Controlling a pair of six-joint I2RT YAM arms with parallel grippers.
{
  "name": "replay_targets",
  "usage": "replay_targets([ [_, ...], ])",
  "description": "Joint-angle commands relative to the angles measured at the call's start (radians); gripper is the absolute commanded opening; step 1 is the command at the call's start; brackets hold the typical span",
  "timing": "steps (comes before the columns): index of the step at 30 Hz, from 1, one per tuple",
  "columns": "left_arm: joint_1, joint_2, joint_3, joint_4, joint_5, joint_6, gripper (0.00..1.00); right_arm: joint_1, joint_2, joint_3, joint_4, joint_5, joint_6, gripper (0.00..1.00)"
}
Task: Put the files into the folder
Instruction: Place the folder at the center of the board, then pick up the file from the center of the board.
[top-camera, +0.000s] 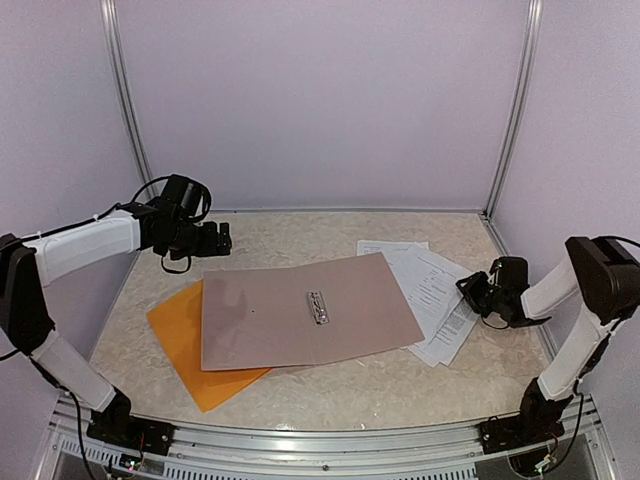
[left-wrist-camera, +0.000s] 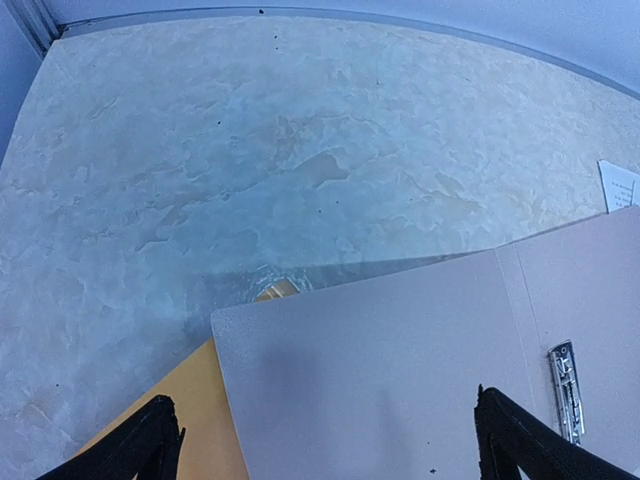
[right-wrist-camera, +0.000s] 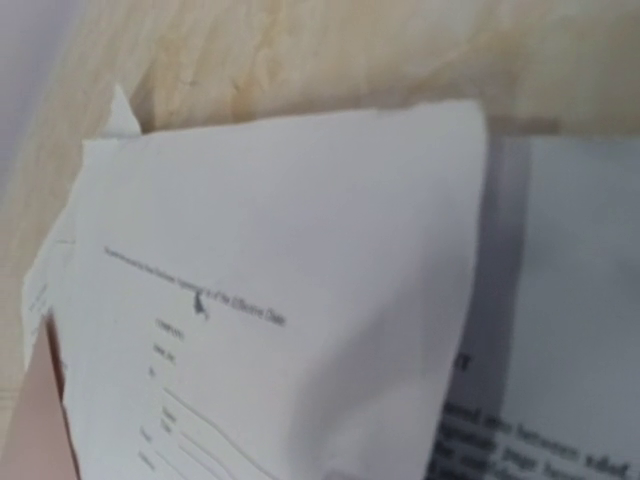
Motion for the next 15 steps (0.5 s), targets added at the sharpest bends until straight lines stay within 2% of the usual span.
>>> replay_targets([
  [1,-0.013,0.024,0.033,0.014,0.01,0.027,0.99,-0.013,0.046,-0.025,0.071,-0.024,0.06,0.33],
  [5,-0.021,0.036,0.044,0.014,0.003,0.037,0.99,-0.017,0.066,-0.026,0.145,-0.033,0.072,0.23],
  [10,-0.033,0.055,0.059,0.01,-0.021,0.06,0.99,-0.047,0.085,-0.02,0.243,-0.06,0.09,0.02],
  [13,-0.039,0.068,0.072,0.004,-0.034,0.068,0.99,-0.055,0.069,-0.001,0.244,-0.073,0.077,0.0],
  [15,-0.041,0.071,0.072,0.008,-0.04,0.069,0.99,-0.055,0.021,0.026,0.178,-0.058,0.028,0.0],
])
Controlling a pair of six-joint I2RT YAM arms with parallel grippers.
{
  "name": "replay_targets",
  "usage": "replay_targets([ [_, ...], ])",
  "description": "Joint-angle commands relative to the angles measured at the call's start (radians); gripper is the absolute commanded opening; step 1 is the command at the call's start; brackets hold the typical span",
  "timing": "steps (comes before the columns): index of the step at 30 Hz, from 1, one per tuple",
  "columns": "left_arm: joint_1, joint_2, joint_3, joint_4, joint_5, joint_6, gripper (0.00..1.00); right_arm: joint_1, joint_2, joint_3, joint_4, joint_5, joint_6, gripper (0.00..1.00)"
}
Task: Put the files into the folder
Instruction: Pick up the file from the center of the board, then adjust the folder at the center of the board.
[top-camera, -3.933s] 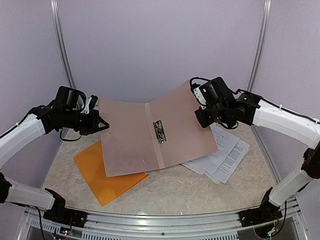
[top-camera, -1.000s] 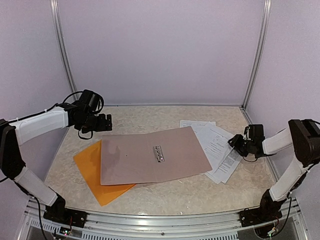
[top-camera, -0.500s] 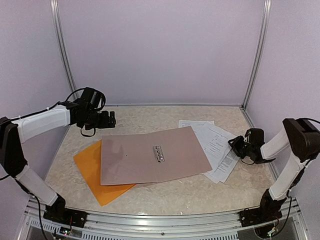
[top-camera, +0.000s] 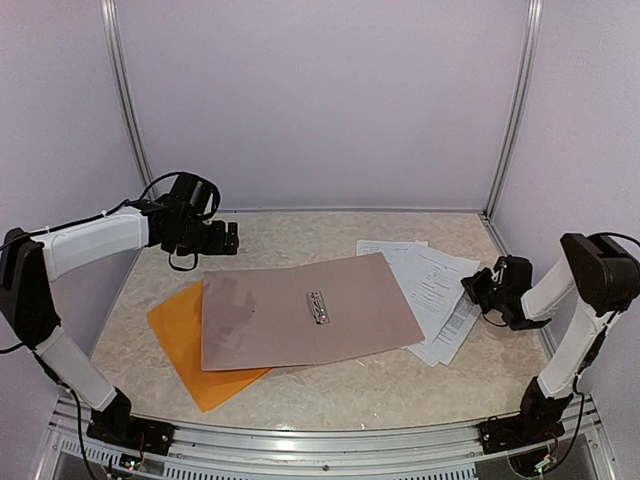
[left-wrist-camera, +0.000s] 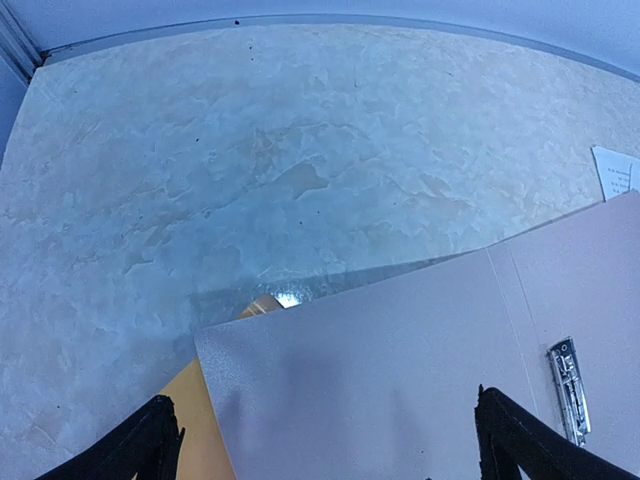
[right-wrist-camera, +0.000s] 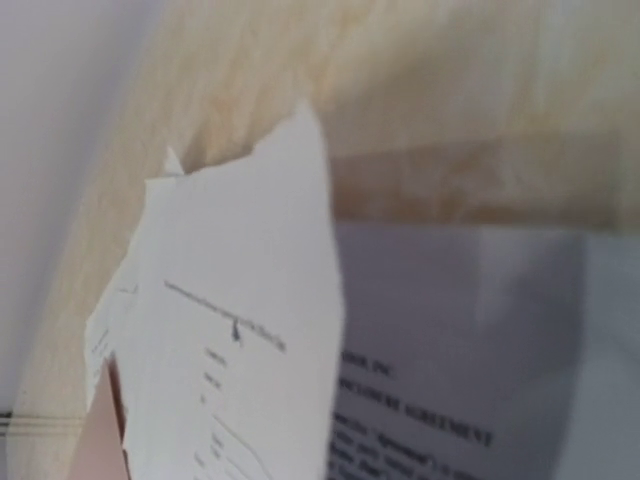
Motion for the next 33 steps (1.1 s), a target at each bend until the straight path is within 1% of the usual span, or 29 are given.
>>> replay_targets([
  [1,-0.009,0.026,0.026,0.007,-0.027,0.021,0.99,-0.014,-0.08,0.054,-0.065,0.002,-0.07,0.0],
  [6,-0.009,0.039,0.033,0.017,-0.019,-0.002,0.99,-0.015,-0.225,0.168,-0.299,0.027,-0.247,0.0],
  [10,-0.009,0.053,0.041,0.029,-0.004,-0.02,0.99,-0.012,-0.32,0.264,-0.432,0.003,-0.363,0.0],
  [12,-0.009,0.058,0.046,0.034,0.005,-0.027,0.99,-0.007,-0.35,0.309,-0.475,-0.038,-0.405,0.0],
  [15,-0.009,0.058,0.042,0.064,0.054,-0.027,0.99,0.01,-0.38,0.349,-0.48,-0.134,-0.433,0.0],
  [17,-0.009,0.052,0.037,0.084,0.088,-0.031,0.99,0.073,-0.396,0.384,-0.5,-0.161,-0.463,0.0],
  [22,-0.005,0.037,0.033,0.112,0.143,-0.053,0.99,0.246,-0.43,0.477,-0.57,-0.155,-0.562,0.0],
  [26,0.011,0.018,0.016,0.132,0.177,-0.085,0.98,0.396,-0.405,0.571,-0.6,-0.162,-0.606,0.0],
  [28,0.023,0.007,0.005,0.129,0.176,-0.108,0.98,0.465,-0.374,0.62,-0.605,-0.171,-0.604,0.0],
  [33,0.06,-0.039,-0.053,0.121,0.156,-0.156,0.98,0.586,-0.274,0.704,-0.518,-0.234,-0.522,0.0],
])
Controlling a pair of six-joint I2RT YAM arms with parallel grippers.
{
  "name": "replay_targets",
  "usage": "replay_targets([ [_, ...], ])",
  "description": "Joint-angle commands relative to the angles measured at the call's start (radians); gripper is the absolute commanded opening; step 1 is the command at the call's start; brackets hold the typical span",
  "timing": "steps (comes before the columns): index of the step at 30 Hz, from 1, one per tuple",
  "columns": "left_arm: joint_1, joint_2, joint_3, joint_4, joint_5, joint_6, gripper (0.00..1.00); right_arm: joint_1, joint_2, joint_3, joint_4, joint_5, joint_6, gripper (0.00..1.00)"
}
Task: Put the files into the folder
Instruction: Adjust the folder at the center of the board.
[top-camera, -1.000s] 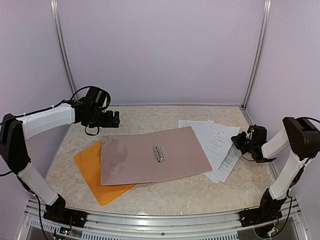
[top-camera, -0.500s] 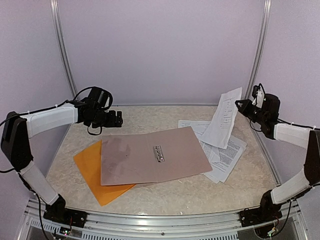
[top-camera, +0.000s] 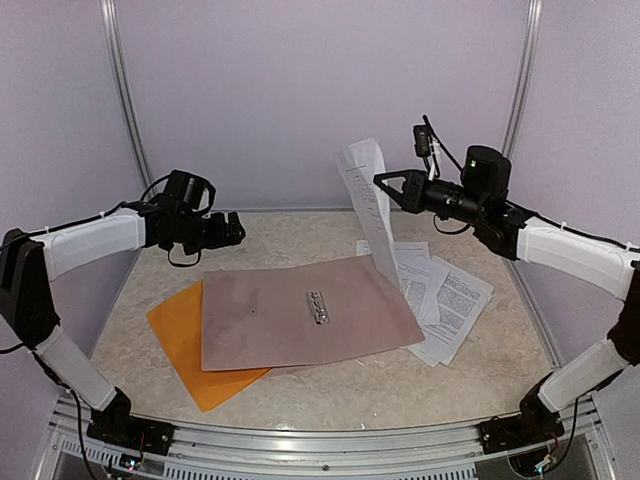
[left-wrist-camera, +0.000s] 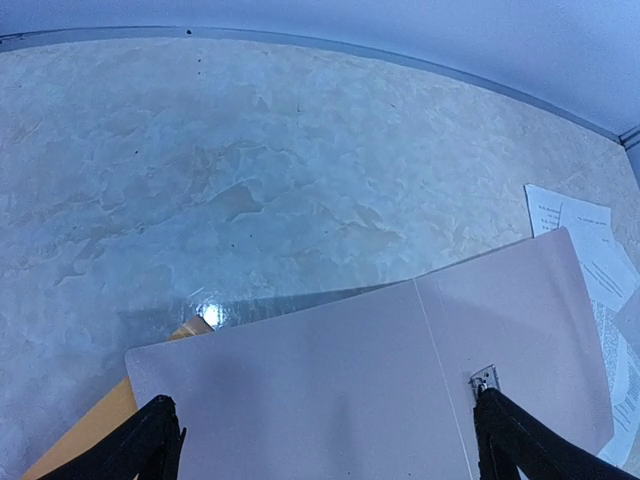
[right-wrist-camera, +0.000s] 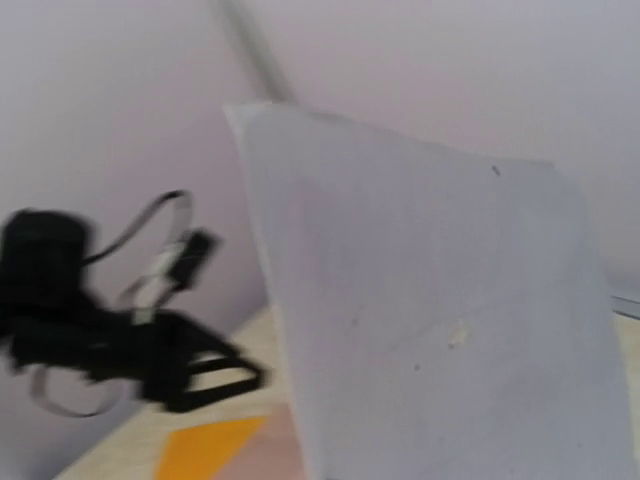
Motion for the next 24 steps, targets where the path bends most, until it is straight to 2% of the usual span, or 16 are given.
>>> replay_targets([
  [1,0.038,-0.062,-0.06,-0.001,-0.011,-0.063,0.98,0.084,0.099,0.064,0.054,-0.073,0.056,0.0],
  [8,0.079,-0.099,-0.154,-0.019,-0.053,-0.106,0.98,0.144,0.237,0.133,0.182,-0.19,0.199,0.0],
  [14,0.091,-0.101,-0.194,-0.019,-0.066,-0.113,0.98,0.106,0.338,0.164,0.051,-0.107,0.158,0.0],
  [24,0.095,-0.079,-0.248,-0.067,0.015,-0.164,0.94,0.063,0.578,0.183,0.165,-0.139,0.168,0.0],
])
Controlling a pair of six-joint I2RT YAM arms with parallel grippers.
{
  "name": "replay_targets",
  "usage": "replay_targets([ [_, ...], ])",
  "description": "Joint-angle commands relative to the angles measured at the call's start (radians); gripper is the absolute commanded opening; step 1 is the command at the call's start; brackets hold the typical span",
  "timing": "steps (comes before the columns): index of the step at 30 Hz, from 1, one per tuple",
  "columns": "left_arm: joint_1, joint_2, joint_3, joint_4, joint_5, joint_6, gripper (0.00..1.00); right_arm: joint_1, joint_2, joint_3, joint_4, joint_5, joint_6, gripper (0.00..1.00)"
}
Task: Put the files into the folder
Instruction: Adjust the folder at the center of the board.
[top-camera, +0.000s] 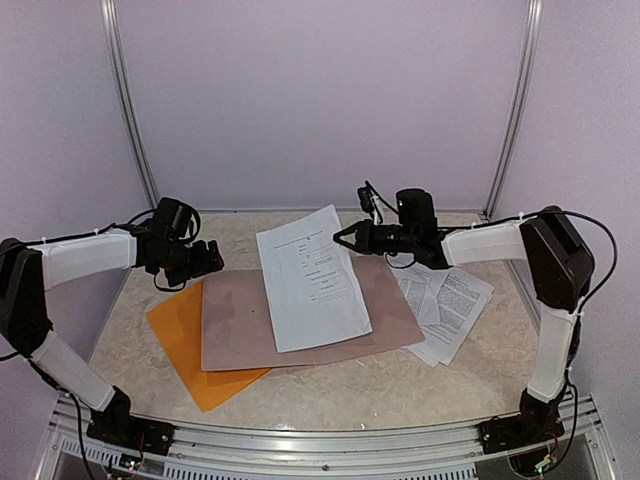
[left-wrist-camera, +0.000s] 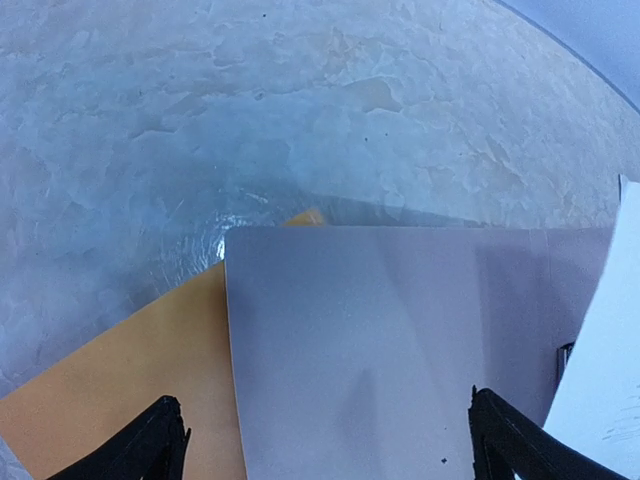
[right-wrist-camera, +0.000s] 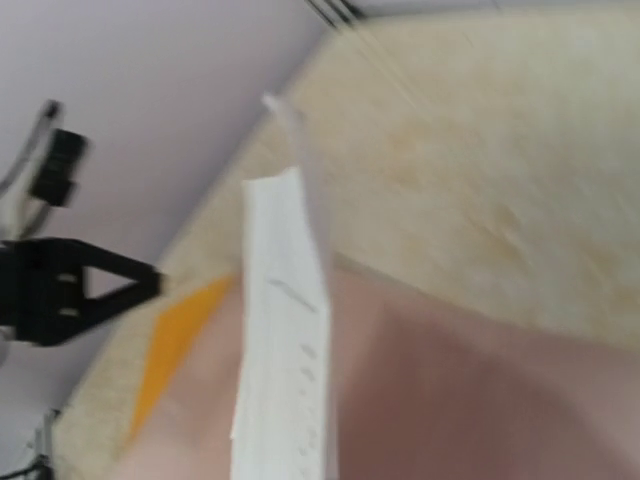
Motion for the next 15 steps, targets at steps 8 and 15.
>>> replay_targets([
  [8,0.008,-0.01,-0.108,-0.007,0.129,-0.068,0.89,-0.045,0.112,0.071,0.112,-0.068,-0.005,0.0],
  [15,0.009,0.022,-0.121,0.005,0.184,-0.091,0.79,-0.072,0.075,0.06,0.076,-0.053,-0.038,0.0],
])
